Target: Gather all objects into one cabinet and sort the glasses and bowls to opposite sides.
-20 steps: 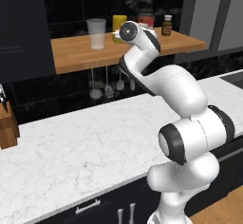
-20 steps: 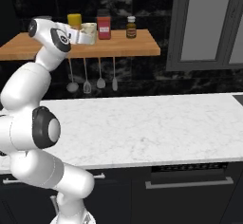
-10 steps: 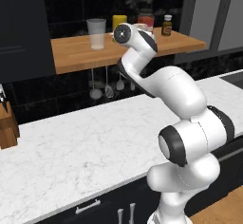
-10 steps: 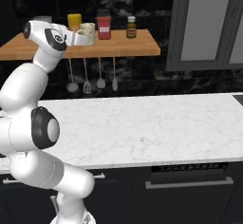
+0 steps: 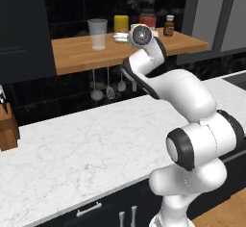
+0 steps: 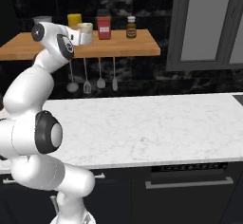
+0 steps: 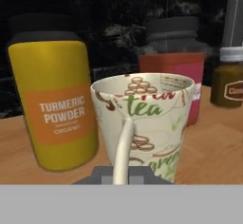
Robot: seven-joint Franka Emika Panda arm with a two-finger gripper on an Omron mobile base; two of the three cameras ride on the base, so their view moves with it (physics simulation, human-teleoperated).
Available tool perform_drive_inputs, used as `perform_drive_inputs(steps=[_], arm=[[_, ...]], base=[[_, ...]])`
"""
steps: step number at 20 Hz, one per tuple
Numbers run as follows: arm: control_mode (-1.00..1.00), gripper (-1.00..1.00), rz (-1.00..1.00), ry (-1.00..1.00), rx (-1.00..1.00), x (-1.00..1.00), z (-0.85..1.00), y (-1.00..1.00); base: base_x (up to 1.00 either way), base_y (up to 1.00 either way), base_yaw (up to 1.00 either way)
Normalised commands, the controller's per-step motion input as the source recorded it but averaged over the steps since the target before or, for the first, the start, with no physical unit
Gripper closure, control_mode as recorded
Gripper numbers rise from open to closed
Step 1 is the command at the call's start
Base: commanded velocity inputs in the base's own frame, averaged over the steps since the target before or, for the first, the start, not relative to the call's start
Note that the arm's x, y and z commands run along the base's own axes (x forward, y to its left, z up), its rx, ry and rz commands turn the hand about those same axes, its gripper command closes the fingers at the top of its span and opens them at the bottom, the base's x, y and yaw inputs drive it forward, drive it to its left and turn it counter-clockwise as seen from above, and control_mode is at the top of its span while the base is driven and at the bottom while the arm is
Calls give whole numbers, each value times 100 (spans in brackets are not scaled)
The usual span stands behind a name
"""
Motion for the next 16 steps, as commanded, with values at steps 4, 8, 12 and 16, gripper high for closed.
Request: perform_drive_inputs(steps=[4,8,12,16], arm=[[-100,100,35,0,0,-24,21,-31],[-100,100,34,0,4,-25,22,-47],[-100,100,29,-4,6,-53,22,-46],[-100,100,15,-1,5,-68,50,-26]], base=[[0,0,0],[0,0,0],[0,0,0],[0,0,0]])
